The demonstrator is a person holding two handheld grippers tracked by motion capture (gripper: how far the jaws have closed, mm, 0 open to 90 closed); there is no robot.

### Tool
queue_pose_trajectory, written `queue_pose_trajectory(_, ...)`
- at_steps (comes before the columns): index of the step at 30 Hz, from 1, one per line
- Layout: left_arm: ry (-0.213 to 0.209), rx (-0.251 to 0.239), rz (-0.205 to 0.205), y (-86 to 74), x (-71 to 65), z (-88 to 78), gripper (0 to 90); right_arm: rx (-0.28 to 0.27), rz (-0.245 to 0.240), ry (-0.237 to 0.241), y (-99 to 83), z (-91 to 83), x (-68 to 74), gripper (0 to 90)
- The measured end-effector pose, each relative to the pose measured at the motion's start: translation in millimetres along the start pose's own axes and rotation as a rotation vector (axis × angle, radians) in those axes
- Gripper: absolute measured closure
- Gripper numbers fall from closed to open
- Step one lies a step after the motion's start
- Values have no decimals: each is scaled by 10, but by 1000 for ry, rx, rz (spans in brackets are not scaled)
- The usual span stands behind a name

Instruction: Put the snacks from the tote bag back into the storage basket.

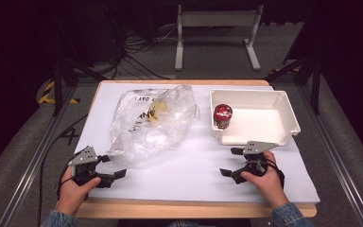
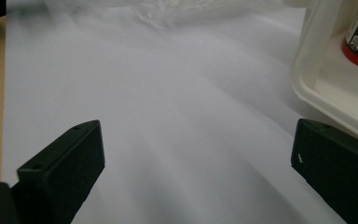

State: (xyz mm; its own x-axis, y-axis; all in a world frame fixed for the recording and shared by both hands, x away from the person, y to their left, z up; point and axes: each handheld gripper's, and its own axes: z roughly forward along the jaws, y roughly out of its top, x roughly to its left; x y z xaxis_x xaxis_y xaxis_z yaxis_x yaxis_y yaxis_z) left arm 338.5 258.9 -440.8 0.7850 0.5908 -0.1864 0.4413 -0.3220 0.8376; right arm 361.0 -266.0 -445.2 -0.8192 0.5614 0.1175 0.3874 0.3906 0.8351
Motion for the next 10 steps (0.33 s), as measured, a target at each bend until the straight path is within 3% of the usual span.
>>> queue_pose_trajectory(10,1,26,23,-17,-13,56,178,-3,5,-17,1,-4,4,31)
